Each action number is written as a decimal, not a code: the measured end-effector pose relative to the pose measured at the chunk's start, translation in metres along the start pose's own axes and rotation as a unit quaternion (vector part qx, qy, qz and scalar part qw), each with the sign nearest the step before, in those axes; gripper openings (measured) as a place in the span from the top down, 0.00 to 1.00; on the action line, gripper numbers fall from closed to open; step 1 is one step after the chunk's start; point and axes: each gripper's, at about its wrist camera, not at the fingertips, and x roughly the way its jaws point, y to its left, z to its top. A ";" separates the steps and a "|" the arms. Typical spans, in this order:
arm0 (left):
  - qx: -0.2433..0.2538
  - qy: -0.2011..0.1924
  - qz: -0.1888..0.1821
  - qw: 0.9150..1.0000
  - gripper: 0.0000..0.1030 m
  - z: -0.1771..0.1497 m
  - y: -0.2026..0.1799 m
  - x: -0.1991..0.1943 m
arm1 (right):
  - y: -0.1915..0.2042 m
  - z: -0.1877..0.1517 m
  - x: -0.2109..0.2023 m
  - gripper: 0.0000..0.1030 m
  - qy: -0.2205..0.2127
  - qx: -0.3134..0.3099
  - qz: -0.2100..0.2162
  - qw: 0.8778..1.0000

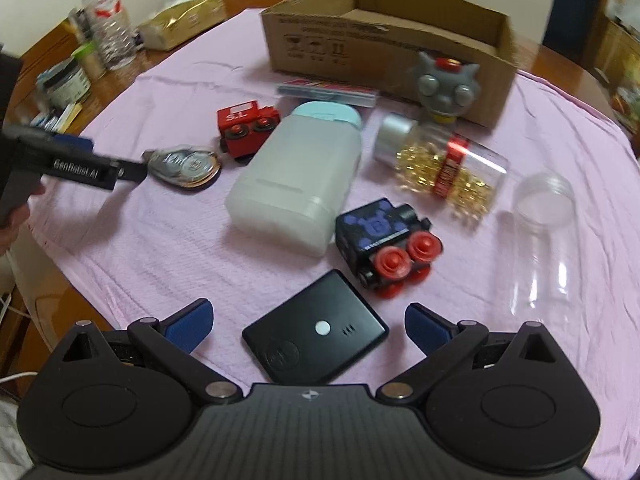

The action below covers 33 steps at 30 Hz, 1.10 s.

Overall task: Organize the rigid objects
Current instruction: 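Grasp the silver correction tape with the left tool while the right tool grasps the black power bank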

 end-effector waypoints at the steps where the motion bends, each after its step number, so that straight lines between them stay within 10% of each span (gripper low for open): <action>1: 0.001 -0.001 0.000 1.000 0.01 0.001 0.000 0.001 | 0.001 0.002 0.002 0.00 0.003 -0.006 0.002 1.000; 16: 0.001 -0.001 -0.013 1.000 0.01 0.000 0.000 0.003 | 0.035 -0.007 0.002 0.00 0.076 -0.018 0.079 0.994; 28: 0.014 0.002 -0.010 1.000 0.01 0.010 0.005 0.009 | 0.039 0.001 0.018 0.00 0.054 0.015 -0.060 0.997; 33: 0.037 0.011 -0.071 0.997 0.01 0.003 -0.008 -0.003 | 0.037 0.001 0.018 0.00 0.049 0.029 -0.064 0.996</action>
